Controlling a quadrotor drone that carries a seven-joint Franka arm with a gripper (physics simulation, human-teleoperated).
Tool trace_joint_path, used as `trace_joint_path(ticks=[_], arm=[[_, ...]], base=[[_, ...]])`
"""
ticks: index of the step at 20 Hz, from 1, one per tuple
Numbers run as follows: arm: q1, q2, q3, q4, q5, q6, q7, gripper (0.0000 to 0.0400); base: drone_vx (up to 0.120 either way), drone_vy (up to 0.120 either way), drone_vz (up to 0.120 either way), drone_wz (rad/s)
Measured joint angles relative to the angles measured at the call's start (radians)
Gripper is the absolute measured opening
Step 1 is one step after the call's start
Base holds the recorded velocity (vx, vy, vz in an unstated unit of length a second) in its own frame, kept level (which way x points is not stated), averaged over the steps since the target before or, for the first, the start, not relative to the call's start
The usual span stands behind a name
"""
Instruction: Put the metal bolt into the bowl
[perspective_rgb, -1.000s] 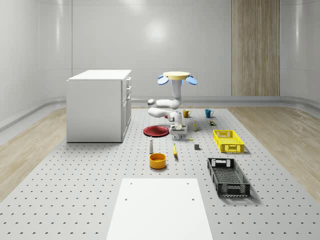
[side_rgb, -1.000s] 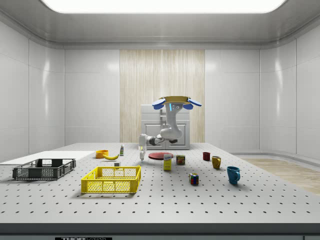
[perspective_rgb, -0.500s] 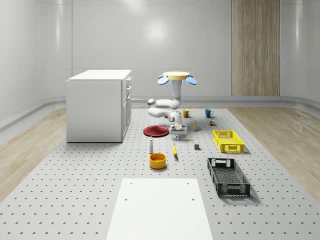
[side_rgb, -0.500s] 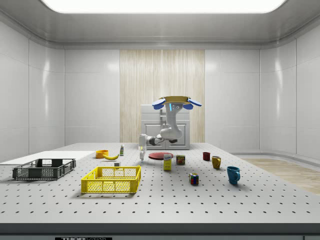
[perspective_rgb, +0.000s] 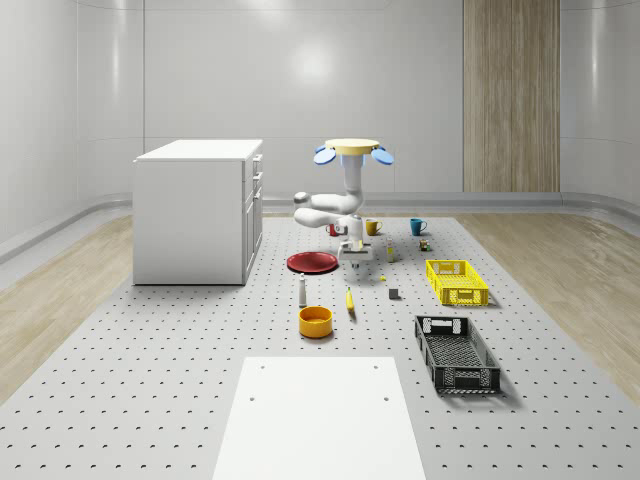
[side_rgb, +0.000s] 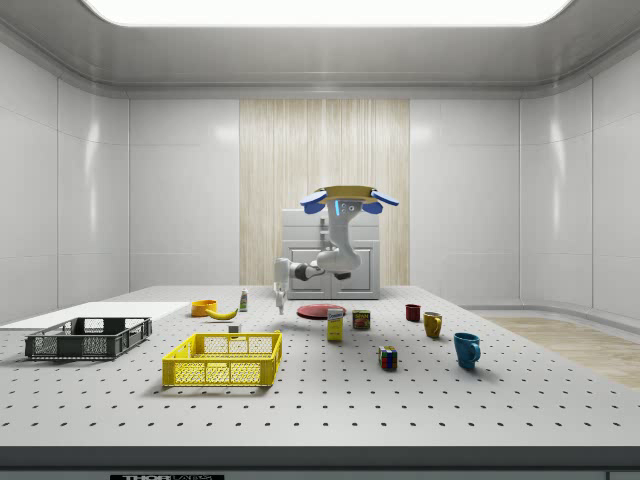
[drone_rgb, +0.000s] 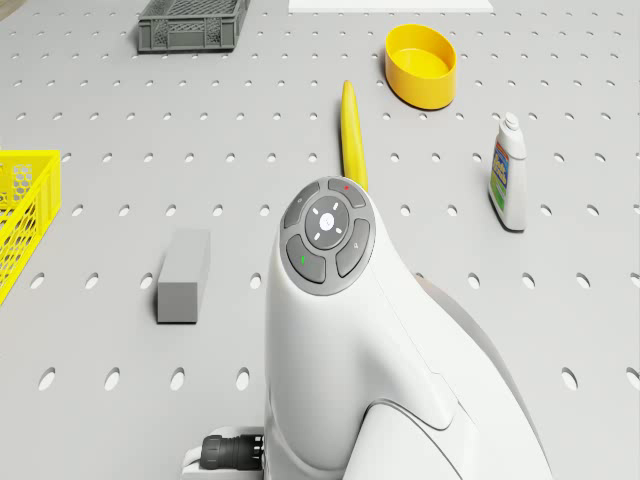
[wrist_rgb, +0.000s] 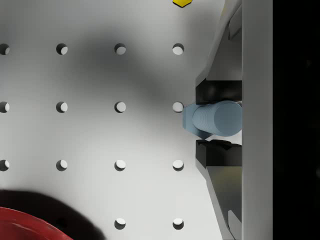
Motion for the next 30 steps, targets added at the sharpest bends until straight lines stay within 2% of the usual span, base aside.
trace_joint_path(ticks=[4, 7, 18, 30], arm=[[-0.001, -0.006, 0.010, -0.001, 0.011, 0.002, 0.002, 0.0100], [-0.002, -0.010, 0.014, -0.002, 0.016, 0.005, 0.003, 0.0100], [-0.006, -0.026, 0.018, -0.002, 0.025, 0.019, 0.006, 0.0100], [-0.009, -0.040, 0.020, -0.001, 0.032, 0.032, 0.008, 0.0100]], base=[[0.120, -0.120, 0.120, 0.000], [0.120, -0.093, 0.000, 0.000], [0.120, 0.000, 0.000, 0.000], [0.120, -0.033, 0.000, 0.000]])
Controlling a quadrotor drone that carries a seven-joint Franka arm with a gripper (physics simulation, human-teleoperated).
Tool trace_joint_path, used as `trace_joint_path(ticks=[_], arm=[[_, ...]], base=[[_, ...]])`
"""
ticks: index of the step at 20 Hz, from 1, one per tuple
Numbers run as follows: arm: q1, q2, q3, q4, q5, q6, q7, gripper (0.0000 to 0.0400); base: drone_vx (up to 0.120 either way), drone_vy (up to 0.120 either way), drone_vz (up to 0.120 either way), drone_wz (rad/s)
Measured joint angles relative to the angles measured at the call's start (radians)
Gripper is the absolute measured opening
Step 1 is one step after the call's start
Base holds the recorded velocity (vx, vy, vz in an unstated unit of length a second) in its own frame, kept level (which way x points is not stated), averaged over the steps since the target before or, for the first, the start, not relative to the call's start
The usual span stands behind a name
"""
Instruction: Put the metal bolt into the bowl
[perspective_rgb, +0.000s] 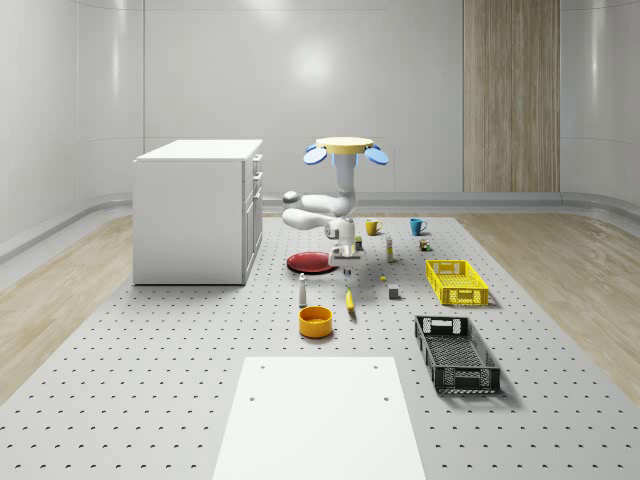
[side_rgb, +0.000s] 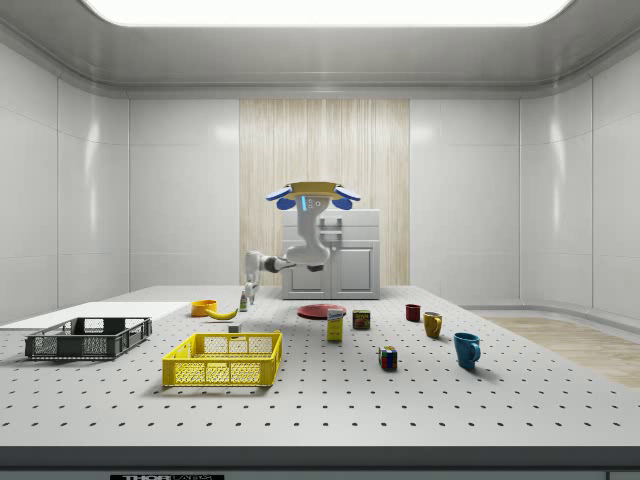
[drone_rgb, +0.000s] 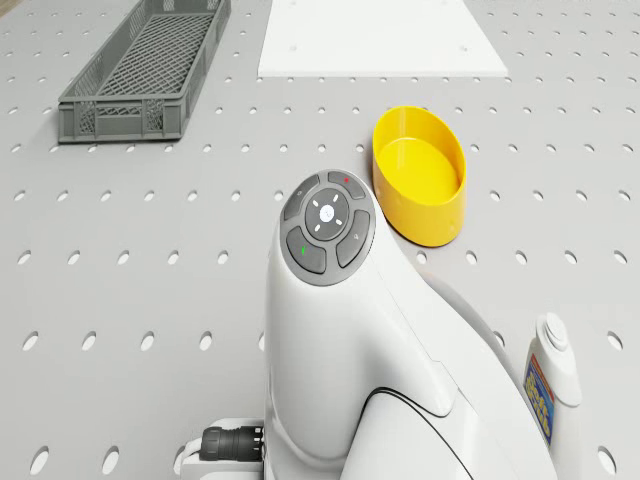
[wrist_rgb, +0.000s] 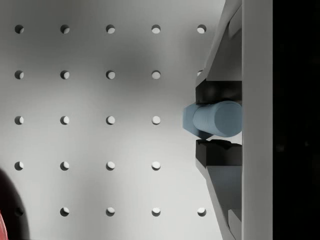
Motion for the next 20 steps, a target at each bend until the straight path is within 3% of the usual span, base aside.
trace_joint_path(ticks=[6, 20], arm=[[-0.001, -0.006, 0.001, 0.000, 0.003, 0.006, 0.001, 0.0100], [-0.004, -0.019, 0.002, 0.001, 0.008, 0.017, 0.003, 0.0100]], base=[[0.120, -0.020, 0.000, 0.000], [0.120, -0.114, 0.000, 0.000]])
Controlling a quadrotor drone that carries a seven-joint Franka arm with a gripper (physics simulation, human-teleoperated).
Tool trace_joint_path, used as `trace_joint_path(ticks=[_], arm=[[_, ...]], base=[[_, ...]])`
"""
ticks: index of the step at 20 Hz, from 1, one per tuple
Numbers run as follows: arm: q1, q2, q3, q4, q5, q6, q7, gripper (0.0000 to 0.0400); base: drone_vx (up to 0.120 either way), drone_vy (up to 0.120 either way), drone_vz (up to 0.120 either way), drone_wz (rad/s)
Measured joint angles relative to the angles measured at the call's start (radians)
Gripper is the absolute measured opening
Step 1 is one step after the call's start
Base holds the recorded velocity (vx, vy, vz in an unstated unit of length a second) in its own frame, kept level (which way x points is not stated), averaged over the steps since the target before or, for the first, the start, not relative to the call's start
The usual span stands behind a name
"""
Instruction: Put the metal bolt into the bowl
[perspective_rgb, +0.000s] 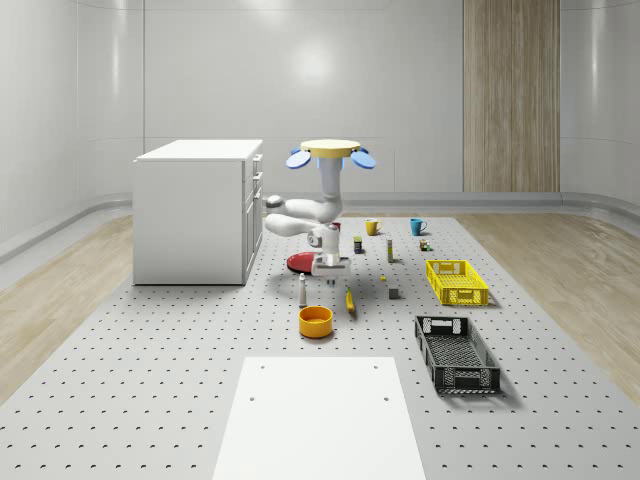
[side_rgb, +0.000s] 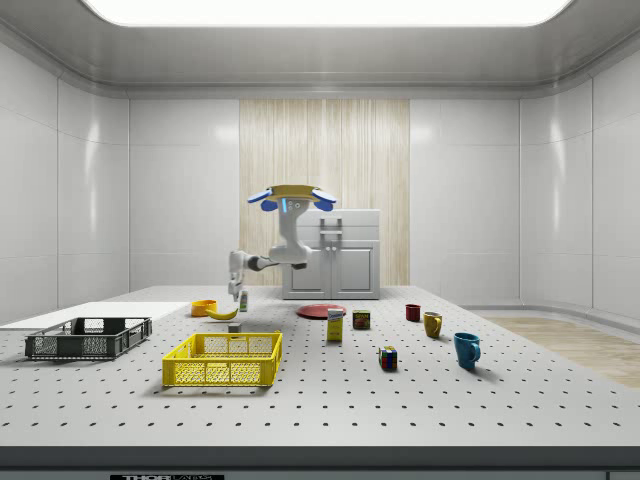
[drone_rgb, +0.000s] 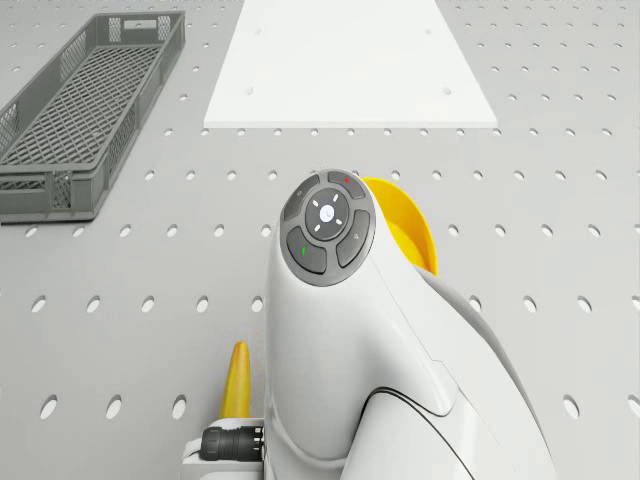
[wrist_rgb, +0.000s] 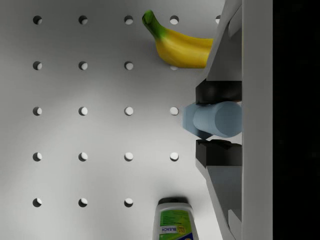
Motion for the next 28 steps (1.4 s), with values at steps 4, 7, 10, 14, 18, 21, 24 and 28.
trace_joint_path(ticks=[4, 7, 10, 14, 18, 21, 24, 28], arm=[[-0.001, -0.003, 0.000, 0.000, 0.001, 0.003, 0.001, 0.0100], [-0.001, -0.005, 0.001, 0.000, 0.002, 0.005, 0.001, 0.0100], [-0.002, -0.007, 0.001, 0.000, 0.003, 0.007, 0.001, 0.0100], [-0.002, -0.010, 0.001, 0.000, 0.004, 0.009, 0.002, 0.0100], [-0.003, -0.012, 0.001, 0.000, 0.005, 0.011, 0.002, 0.0100], [-0.003, -0.014, 0.001, 0.001, 0.006, 0.013, 0.002, 0.0100], [-0.003, -0.015, 0.002, 0.001, 0.006, 0.014, 0.003, 0.0100], [-0.004, -0.017, 0.002, 0.001, 0.007, 0.016, 0.003, 0.0100]], base=[[0.120, -0.050, 0.000, 0.000], [0.120, -0.120, 0.000, 0.000], [0.120, -0.120, 0.000, 0.000], [0.120, -0.100, 0.000, 0.000], [0.120, 0.000, 0.000, 0.000], [0.120, 0.000, 0.000, 0.000], [0.120, 0.000, 0.000, 0.000], [0.120, -0.010, 0.000, 0.000]])
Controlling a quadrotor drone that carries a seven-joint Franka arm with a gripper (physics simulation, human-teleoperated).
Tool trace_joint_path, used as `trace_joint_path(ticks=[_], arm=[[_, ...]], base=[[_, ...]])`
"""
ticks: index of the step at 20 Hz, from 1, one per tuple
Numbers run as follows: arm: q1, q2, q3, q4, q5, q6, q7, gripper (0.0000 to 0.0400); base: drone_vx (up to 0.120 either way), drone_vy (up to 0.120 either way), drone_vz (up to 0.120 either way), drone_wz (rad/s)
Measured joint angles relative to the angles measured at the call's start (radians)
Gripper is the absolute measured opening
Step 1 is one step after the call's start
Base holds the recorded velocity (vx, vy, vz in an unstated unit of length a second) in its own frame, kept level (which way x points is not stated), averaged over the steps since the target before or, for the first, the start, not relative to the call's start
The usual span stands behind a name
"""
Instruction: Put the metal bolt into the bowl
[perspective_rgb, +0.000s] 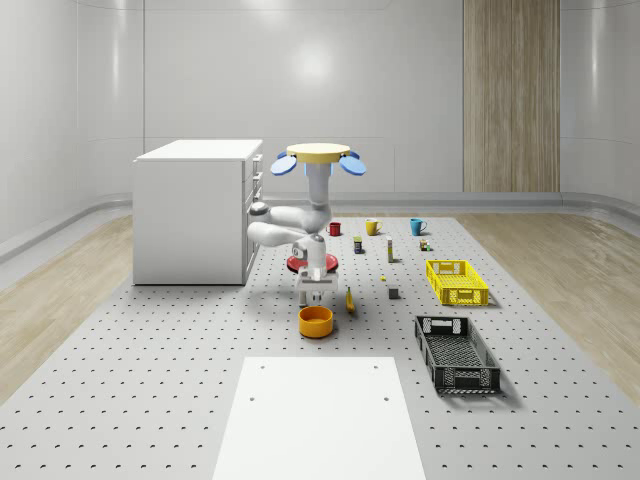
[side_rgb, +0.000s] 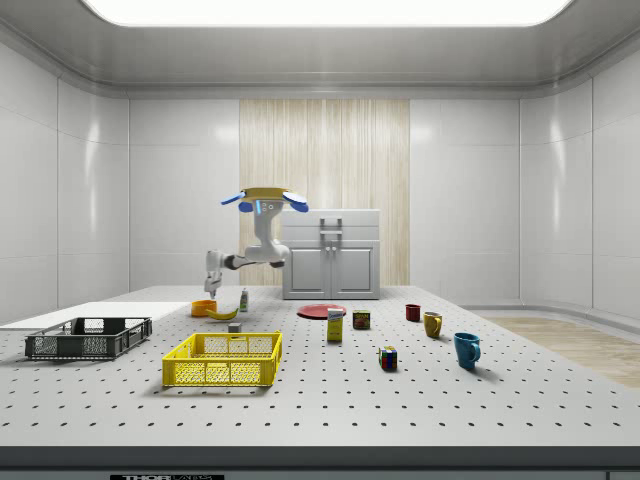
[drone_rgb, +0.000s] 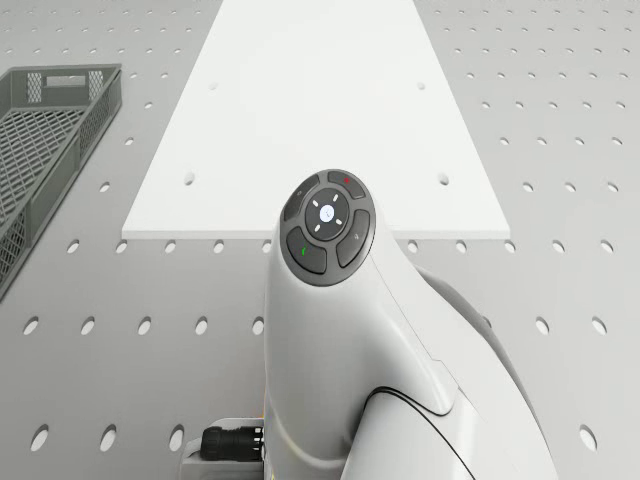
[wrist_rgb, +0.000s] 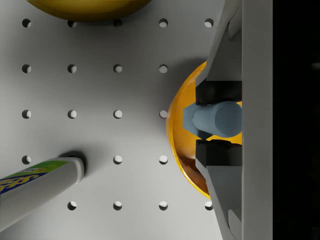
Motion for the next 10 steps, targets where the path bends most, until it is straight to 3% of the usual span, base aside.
trace_joint_path(ticks=[1, 7, 10], arm=[[0.000, 0.000, 0.000, 0.000, 0.000, 0.000, 0.000, 0.0100], [-0.001, -0.003, 0.000, 0.000, 0.001, 0.003, 0.001, 0.0100], [-0.001, -0.004, 0.000, 0.000, 0.001, 0.004, 0.001, 0.0100]], base=[[0.120, -0.120, 0.000, 0.000], [0.120, 0.000, 0.000, 0.000], [0.027, 0.000, 0.000, 0.000]])
